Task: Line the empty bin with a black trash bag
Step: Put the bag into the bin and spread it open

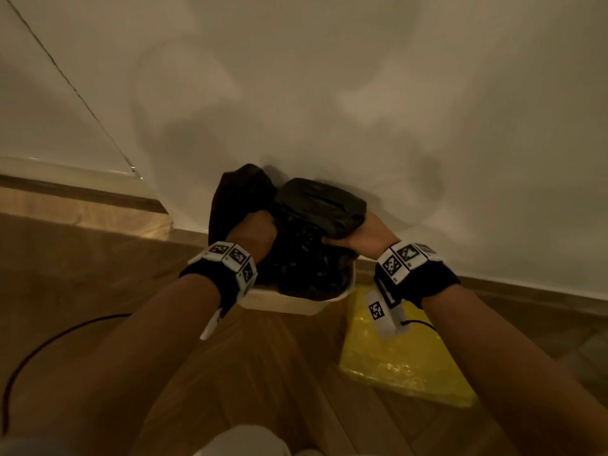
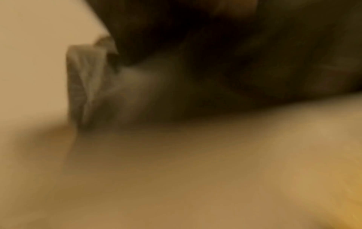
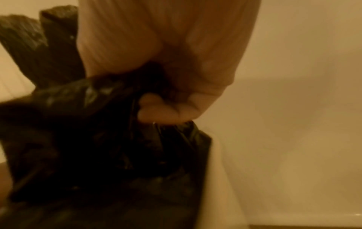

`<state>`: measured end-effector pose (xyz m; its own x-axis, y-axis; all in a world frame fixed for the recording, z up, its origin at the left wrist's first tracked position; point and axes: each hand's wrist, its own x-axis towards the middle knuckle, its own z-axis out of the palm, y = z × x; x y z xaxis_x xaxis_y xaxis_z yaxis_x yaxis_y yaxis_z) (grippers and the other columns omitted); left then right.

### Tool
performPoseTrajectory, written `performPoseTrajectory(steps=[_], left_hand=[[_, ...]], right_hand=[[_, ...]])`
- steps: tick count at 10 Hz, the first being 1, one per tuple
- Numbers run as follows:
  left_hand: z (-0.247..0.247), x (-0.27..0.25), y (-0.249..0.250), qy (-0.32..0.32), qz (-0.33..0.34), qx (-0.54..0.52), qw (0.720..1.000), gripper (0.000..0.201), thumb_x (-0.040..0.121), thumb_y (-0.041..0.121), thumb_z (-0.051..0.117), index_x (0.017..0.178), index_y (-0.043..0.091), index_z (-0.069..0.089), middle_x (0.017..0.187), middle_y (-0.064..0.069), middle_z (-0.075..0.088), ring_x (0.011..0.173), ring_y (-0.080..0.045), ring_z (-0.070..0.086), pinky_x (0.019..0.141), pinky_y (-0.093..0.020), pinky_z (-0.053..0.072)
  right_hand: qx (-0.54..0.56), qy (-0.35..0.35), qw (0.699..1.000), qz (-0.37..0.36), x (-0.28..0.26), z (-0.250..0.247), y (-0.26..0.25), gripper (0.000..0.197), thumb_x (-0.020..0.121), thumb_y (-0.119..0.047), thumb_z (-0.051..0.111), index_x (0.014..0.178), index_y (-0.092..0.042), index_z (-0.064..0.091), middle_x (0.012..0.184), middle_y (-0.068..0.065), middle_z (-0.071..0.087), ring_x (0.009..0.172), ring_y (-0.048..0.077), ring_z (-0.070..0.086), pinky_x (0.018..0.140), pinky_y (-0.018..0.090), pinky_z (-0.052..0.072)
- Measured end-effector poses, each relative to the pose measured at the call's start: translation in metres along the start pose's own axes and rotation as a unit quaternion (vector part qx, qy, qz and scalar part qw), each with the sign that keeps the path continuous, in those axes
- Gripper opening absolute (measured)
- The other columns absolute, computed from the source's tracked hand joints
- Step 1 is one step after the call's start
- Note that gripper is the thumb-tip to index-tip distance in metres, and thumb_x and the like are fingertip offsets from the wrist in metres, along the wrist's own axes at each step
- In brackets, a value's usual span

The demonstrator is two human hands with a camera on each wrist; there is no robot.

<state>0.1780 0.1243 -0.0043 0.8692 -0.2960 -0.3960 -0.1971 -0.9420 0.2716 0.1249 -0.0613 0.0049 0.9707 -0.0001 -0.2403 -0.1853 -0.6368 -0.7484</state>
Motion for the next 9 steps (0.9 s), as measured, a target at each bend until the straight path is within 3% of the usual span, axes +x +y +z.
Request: performPoseTrajectory(steps=[1, 2, 3, 4, 5, 6, 7, 8, 9], left_hand=[[0.02, 0.004, -0.001, 0.021, -0.044, -0.048, 0.998, 0.035, 0.094, 0.007, 0.04, 0.122, -0.011, 0.05, 0.125, -0.029, 0.056, 0.115, -0.041, 0.055, 0.094, -0.042, 0.045], [0.045, 0.004, -0.008, -0.083, -0.031, 0.017, 0.996, 0.04, 0.096, 0.015, 0.04, 0.129, -0.006, 0.048, 0.133, -0.025, 0.052, 0.122, -0.037, 0.051, 0.099, -0.038, 0.043], [0.078, 0.022, -0.034, -0.107, 0.003, 0.097, 0.99, 0.064, 0.09, 0.05, 0.041, 0.146, 0.022, 0.025, 0.155, -0.01, 0.028, 0.138, -0.03, 0.035, 0.113, -0.04, 0.031], [0.059, 0.012, -0.028, -0.12, 0.004, 0.024, 0.993, 0.058, 0.098, 0.04, 0.032, 0.148, 0.016, 0.02, 0.155, -0.012, 0.027, 0.14, -0.029, 0.031, 0.118, -0.038, 0.021], [0.024, 0.004, -0.025, -0.083, 0.037, -0.017, 0.996, 0.049, 0.099, 0.03, 0.035, 0.143, 0.008, 0.033, 0.144, -0.017, 0.042, 0.13, -0.032, 0.042, 0.111, -0.036, 0.029], [-0.011, 0.0, -0.04, -0.092, 0.051, -0.094, 0.99, 0.033, 0.096, 0.024, 0.045, 0.116, 0.001, 0.059, 0.098, -0.012, 0.061, 0.087, -0.023, 0.057, 0.083, -0.03, 0.039], [-0.039, -0.003, -0.057, 0.026, 0.053, -0.253, 0.966, 0.025, 0.093, 0.01, 0.051, 0.115, 0.003, 0.061, 0.099, -0.008, 0.059, 0.088, -0.017, 0.055, 0.085, -0.027, 0.038], [-0.044, -0.003, -0.074, 0.151, 0.045, -0.401, 0.902, 0.033, 0.089, -0.006, 0.046, 0.113, 0.014, 0.057, 0.114, -0.005, 0.054, 0.108, -0.014, 0.048, 0.085, -0.009, 0.04], [-0.042, -0.001, -0.081, 0.163, 0.037, -0.39, 0.906, 0.031, 0.088, 0.002, 0.054, 0.113, 0.016, 0.043, 0.114, -0.008, 0.052, 0.107, -0.02, 0.052, 0.086, -0.019, 0.045]], right_hand=[[-0.059, -0.04, 0.997, 0.028, -0.003, 0.003, 0.008, 0.063, 0.074, -0.023, 0.076, 0.131, -0.018, 0.051, 0.132, 0.006, 0.057, 0.122, 0.022, 0.051, 0.104, 0.027, 0.037], [-0.092, -0.05, 0.993, 0.055, -0.004, 0.007, 0.011, 0.05, 0.072, -0.016, 0.075, 0.119, -0.014, 0.058, 0.118, 0.01, 0.064, 0.109, 0.021, 0.059, 0.097, 0.031, 0.047], [-0.094, -0.065, 0.992, 0.061, -0.004, 0.014, 0.009, 0.045, 0.078, -0.015, 0.07, 0.12, -0.013, 0.055, 0.117, 0.013, 0.064, 0.108, 0.026, 0.061, 0.092, 0.038, 0.052], [-0.064, -0.018, 0.996, 0.063, -0.004, 0.017, 0.005, 0.034, 0.088, -0.019, 0.057, 0.121, -0.011, 0.058, 0.116, 0.015, 0.065, 0.104, 0.029, 0.062, 0.088, 0.038, 0.052], [-0.02, 0.062, 0.989, 0.129, 0.0, 0.012, 0.004, 0.03, 0.094, -0.023, 0.045, 0.104, -0.001, 0.063, 0.103, 0.021, 0.063, 0.089, 0.025, 0.058, 0.073, 0.029, 0.041], [0.036, 0.121, 0.97, 0.207, 0.005, 0.005, 0.013, 0.034, 0.096, -0.015, 0.041, 0.117, 0.007, 0.056, 0.121, 0.03, 0.057, 0.112, 0.04, 0.056, 0.092, 0.041, 0.041], [0.121, 0.167, 0.955, 0.213, 0.004, 0.0, 0.015, 0.035, 0.093, -0.006, 0.042, 0.124, 0.008, 0.051, 0.129, 0.028, 0.055, 0.12, 0.04, 0.052, 0.1, 0.041, 0.041], [0.133, 0.232, 0.954, 0.135, 0.0, -0.006, 0.017, 0.035, 0.083, 0.007, 0.042, 0.112, -0.006, 0.056, 0.114, 0.016, 0.06, 0.109, 0.027, 0.056, 0.088, 0.031, 0.042], [0.118, 0.231, 0.965, 0.047, -0.009, -0.007, 0.012, 0.039, 0.074, 0.018, 0.039, 0.096, -0.014, 0.043, 0.102, 0.005, 0.05, 0.095, 0.015, 0.047, 0.077, 0.02, 0.036]])
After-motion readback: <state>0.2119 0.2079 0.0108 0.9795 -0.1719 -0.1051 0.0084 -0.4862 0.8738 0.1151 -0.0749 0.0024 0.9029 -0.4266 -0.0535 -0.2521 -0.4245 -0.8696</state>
